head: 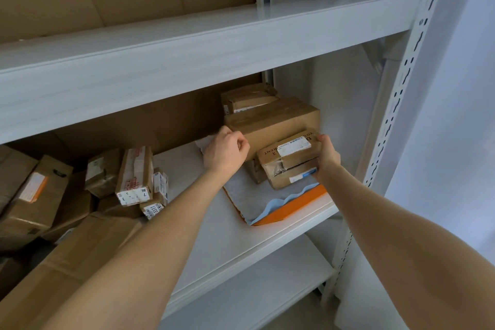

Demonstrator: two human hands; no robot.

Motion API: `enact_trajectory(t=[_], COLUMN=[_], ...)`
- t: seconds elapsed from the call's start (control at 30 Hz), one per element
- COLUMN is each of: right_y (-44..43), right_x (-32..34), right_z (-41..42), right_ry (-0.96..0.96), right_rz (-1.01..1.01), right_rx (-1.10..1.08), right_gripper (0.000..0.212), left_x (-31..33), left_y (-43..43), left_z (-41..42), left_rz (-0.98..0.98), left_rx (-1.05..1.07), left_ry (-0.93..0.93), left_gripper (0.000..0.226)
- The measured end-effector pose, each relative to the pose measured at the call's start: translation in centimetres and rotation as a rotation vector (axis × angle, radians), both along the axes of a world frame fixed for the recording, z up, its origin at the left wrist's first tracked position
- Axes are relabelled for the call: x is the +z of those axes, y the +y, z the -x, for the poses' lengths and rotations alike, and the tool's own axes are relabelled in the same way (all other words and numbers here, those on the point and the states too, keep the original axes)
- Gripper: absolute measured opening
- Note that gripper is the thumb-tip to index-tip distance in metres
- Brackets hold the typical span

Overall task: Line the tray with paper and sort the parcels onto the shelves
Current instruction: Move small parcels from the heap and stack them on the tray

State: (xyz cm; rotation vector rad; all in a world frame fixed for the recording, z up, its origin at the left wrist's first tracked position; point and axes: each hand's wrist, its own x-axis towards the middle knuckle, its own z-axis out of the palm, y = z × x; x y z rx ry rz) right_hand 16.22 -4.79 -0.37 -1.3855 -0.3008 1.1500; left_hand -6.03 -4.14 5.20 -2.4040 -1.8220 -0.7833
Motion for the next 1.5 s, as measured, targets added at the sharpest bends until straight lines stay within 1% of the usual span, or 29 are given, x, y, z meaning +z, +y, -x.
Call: enact_trajectory(t=[0.03, 0.07, 0.1, 0.17, 0.2, 0.23, 0.27, 0.33, 0.4, 0.53, 0.57, 0.63, 0.67, 0.73, 0.77, 0.8, 0.9, 1.0, 1.07, 1.13, 1.23, 1.3, 1.5], right_y=[0.5, 0.6, 0.8, 0.9, 1.1, 1.2, 1.7, 3.0, 3.4, 2.5, 2.6, 3.2, 3.8, 3.4, 3.4, 3.2, 2.7, 2.7, 3.1, 3.7, 2.5, 2.1, 1.7], right_x=[-0.3, -0.4, -0.6, -0.7, -0.8, -1.0, -1.6, -3.3, -3.9, -3.0, -3.2, -3.7, -4.3, -3.9, -4.0, -3.8, -2.8, -2.0, -1.9, -2.6, -1.8, -1.6, -0.8], right_z=[0.0, 0.2, 0.3, 0.7, 0.7, 0.6, 0.3, -0.6, -0.8, -0.5, -0.7, -0.9, -1.0, -0.6, -0.4, -0.2, 0.2, -0.6, -1.0, -1.2, -0.3, 0.1, 1.2], right_ry=[-0.012, -0.026, -0.033, -0.037, -0.051, -0.071, -0.095, -0.141, -0.151, -0.151, -0.154, -0.16, -0.158, -0.127, -0.103, -0.1, -0.136, -0.248, -0.259, -0.265, -0.274, -0.315, -0.422], right_rz=[0.013, 0.024, 0.046, 0.07, 0.075, 0.076, 0.064, 0.059, 0.056, 0.103, 0.114, 0.091, 0.089, 0.14, 0.157, 0.146, 0.201, 0.225, 0.206, 0.198, 0.208, 0.228, 0.289], right_rx=[0.003, 0.012, 0.021, 0.026, 0.035, 0.048, 0.064, 0.107, 0.121, 0.055, 0.042, 0.086, 0.123, 0.134, 0.106, 0.108, 0.095, 0.067, 0.108, 0.112, 0.057, 0.072, 0.111], right_gripper=[0.071, 0.067, 0.061, 0.046, 0.042, 0.045, 0.048, 0.054, 0.049, 0.036, 0.037, 0.047, 0.047, 0.038, 0.035, 0.037, 0.059, 0.07, 0.065, 0.055, 0.046, 0.042, 0.048], left_x=[-0.3, -0.6, -0.9, -1.3, -1.4, -1.4, -1.5, -1.7, -1.8, -2.1, -2.2, -2.2, -2.3, -2.4, -2.4, -2.3, -2.0, -1.8, -1.9, -2.2, -2.5, -2.5, -1.7], left_y=[-0.1, -0.3, -0.5, -1.1, -1.4, -1.7, -1.8, -1.7, -1.5, -1.4, -1.5, -1.6, -1.6, -1.6, -1.7, -1.7, -1.9, -2.1, -2.1, -2.0, -1.6, -1.7, -2.5], left_z=[-0.1, -0.3, -0.7, -1.7, -2.2, -2.8, -3.3, -4.1, -4.9, -5.9, -6.1, -6.4, -6.5, -6.5, -6.5, -6.5, -6.4, -6.3, -6.3, -6.4, -6.2, -6.0, -5.6], left_rz=[0.061, 0.168, 0.325, 0.715, 0.865, 0.955, 1.0, 1.017, 1.004, 0.988, 0.983, 0.973, 0.966, 0.954, 0.947, 0.939, 0.917, 0.914, 0.929, 0.928, 0.864, 0.874, 0.915], left_rx=[0.014, 0.028, 0.041, 0.064, 0.063, 0.058, 0.049, 0.039, 0.044, 0.041, 0.044, 0.056, 0.061, 0.068, 0.071, 0.074, 0.094, 0.106, 0.108, 0.118, 0.161, 0.172, 0.136], left_ry=[-0.052, -0.123, -0.203, -0.378, -0.454, -0.527, -0.6, -0.711, -0.739, -0.715, -0.704, -0.686, -0.681, -0.677, -0.677, -0.679, -0.695, -0.71, -0.737, -0.772, -0.754, -0.734, -0.692], left_gripper=[0.025, 0.028, 0.03, 0.03, 0.032, 0.037, 0.042, 0.047, 0.049, 0.043, 0.042, 0.039, 0.038, 0.037, 0.036, 0.036, 0.038, 0.039, 0.038, 0.035, 0.03, 0.03, 0.038])
